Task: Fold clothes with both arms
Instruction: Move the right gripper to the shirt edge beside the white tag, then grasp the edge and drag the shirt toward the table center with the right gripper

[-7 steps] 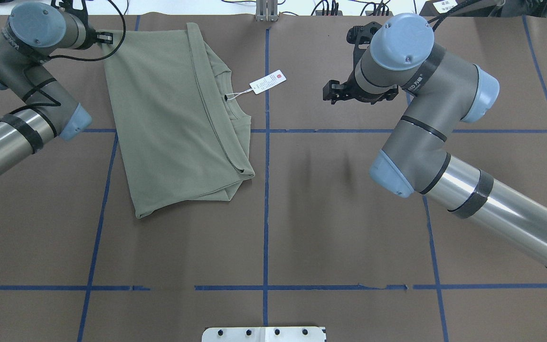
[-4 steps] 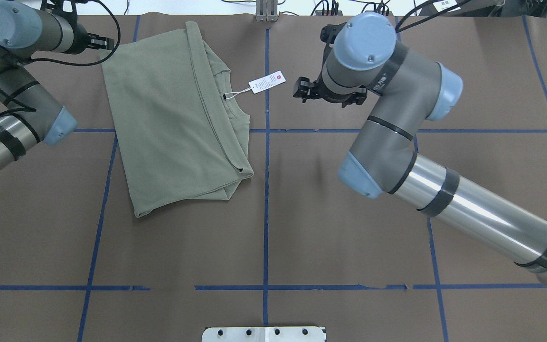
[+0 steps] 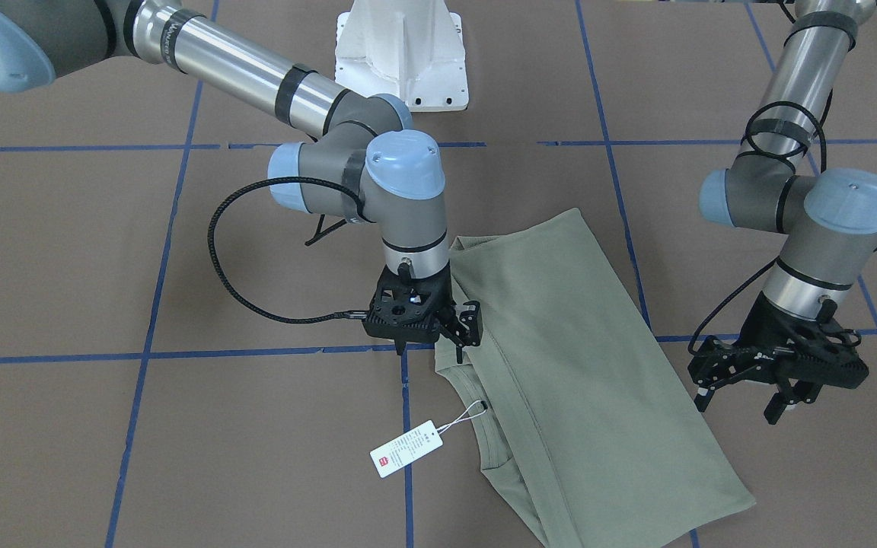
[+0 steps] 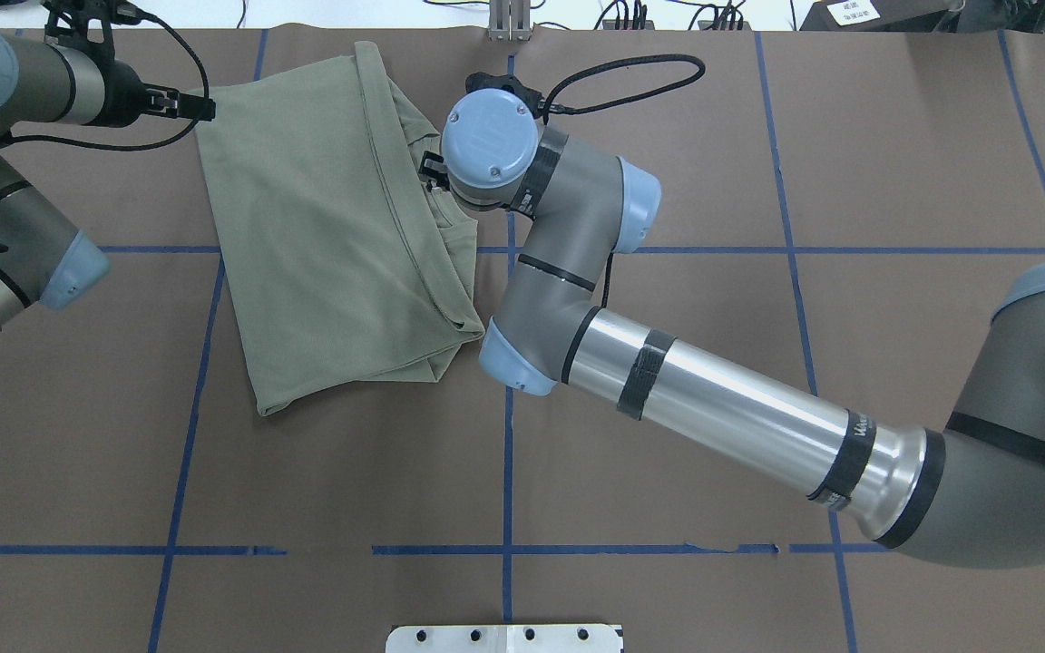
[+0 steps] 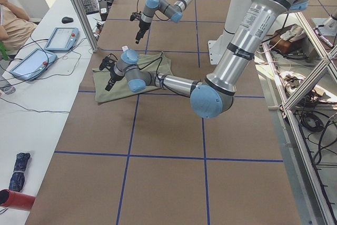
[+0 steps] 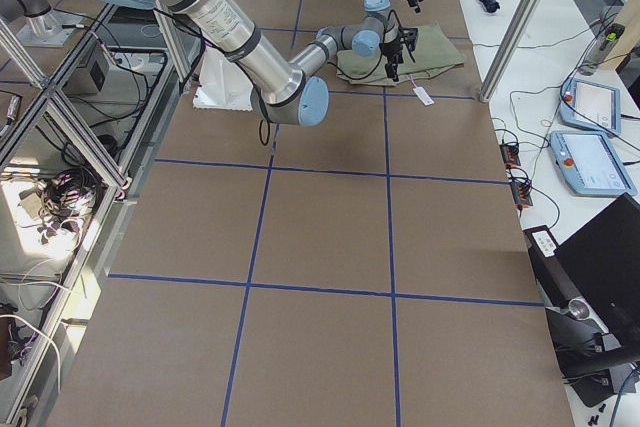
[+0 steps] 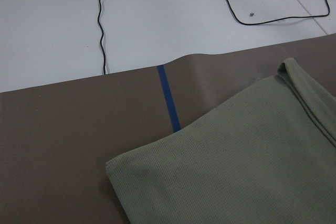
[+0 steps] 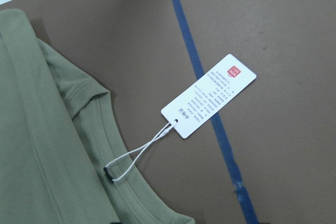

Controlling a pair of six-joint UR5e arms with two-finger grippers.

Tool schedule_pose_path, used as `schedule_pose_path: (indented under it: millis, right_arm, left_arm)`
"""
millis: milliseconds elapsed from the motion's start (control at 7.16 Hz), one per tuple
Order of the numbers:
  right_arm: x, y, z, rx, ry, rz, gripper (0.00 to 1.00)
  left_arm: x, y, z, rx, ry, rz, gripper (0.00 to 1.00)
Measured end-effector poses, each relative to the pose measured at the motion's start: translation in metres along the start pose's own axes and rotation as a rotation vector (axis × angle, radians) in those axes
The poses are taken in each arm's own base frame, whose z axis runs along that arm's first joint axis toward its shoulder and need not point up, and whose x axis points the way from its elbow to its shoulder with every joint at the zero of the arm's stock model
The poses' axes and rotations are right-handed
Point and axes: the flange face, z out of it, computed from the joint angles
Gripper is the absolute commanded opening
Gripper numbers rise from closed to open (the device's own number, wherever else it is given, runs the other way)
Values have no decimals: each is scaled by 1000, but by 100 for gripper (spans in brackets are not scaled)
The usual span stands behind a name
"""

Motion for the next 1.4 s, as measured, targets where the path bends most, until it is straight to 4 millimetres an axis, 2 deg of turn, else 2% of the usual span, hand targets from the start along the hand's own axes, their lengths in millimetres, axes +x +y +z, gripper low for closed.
schedule_pose_path:
  millis: [140, 419, 698, 838, 978, 1117, 1397]
  right_arm:
    - [-5, 19, 10, 10, 8, -8, 62]
    - [-2, 38, 28, 23, 36, -25, 62]
    - [3, 41, 42, 34, 53, -35, 47]
    - [3, 41, 45, 36, 56, -37, 32]
    - [2, 41, 45, 37, 56, -38, 22]
    - [0, 41, 43, 38, 53, -38, 1]
    - [-2, 42, 42, 39, 50, -37, 0]
  left_arm:
    - [1, 2, -1, -1, 3, 1, 100]
    - [2, 3, -1, -2, 5, 1, 100]
    - [2, 3, -1, -2, 5, 2, 100]
    - [2, 4, -1, -3, 5, 1, 100]
    - [2, 4, -1, -3, 4, 2, 100]
    - [2, 4, 0, -3, 3, 2, 100]
    - [2, 4, 0, -3, 4, 3, 100]
